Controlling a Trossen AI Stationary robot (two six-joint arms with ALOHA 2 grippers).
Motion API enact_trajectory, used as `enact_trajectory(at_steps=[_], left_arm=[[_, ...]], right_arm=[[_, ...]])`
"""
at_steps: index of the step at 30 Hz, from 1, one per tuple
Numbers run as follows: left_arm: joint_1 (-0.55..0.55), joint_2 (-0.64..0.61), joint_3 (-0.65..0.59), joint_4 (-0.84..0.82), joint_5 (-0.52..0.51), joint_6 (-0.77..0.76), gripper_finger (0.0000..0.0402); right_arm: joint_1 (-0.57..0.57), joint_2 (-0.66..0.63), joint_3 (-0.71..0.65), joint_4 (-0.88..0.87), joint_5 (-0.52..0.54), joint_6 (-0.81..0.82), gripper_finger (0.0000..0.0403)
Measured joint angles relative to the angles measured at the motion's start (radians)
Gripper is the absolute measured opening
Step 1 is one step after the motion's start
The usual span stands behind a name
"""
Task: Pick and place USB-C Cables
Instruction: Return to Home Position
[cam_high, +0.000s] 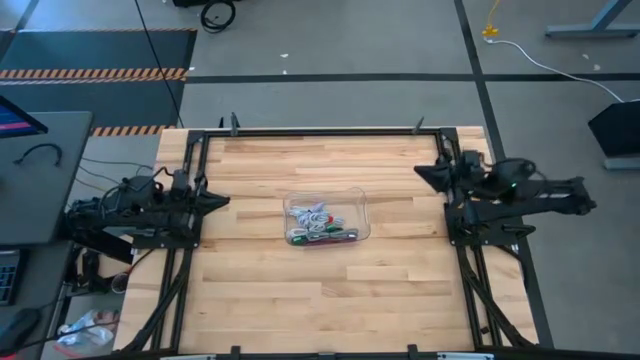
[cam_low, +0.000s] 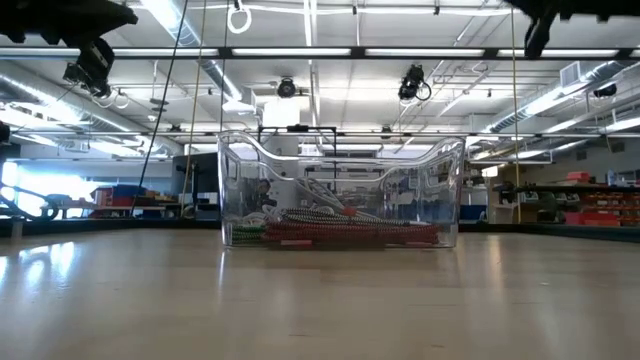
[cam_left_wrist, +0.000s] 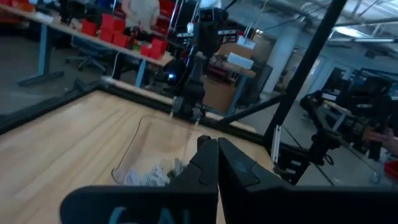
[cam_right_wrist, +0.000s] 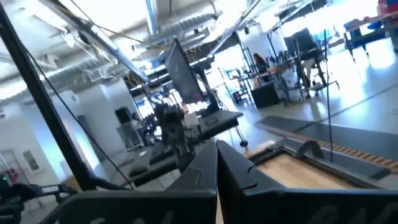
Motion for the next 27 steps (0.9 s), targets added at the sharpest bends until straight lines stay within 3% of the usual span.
enact_trajectory(at_steps=[5,10,12,17,22,27], left_arm=[[0.000,0.004,0.000,-0.011,-0.052,-0.058,0.0007],[0.000,0.004,0.000,-0.007,-0.076,-0.196,0.0028],[0.000,0.004,0.000,-0.005,-0.076,-0.204,0.0033],[0.001,0.004,0.000,-0.005,-0.076,-0.188,0.0037],[0.001,0.004,0.000,-0.005,-0.118,-0.001,0.0038],[0.001,0.004,0.000,0.002,-0.117,0.067,0.0038]], right_arm=[[0.014,-0.059,-0.202,0.212,0.059,0.057,0.0000],[0.014,-0.083,-0.283,0.229,0.196,0.176,0.0005],[0.014,-0.085,-0.292,0.238,0.195,0.188,0.0008],[0.014,-0.076,-0.302,0.224,0.101,0.062,0.0011],[0.014,-0.075,-0.302,0.189,-0.042,-0.124,0.0011],[0.014,-0.076,-0.302,0.185,-0.144,-0.233,0.0011]])
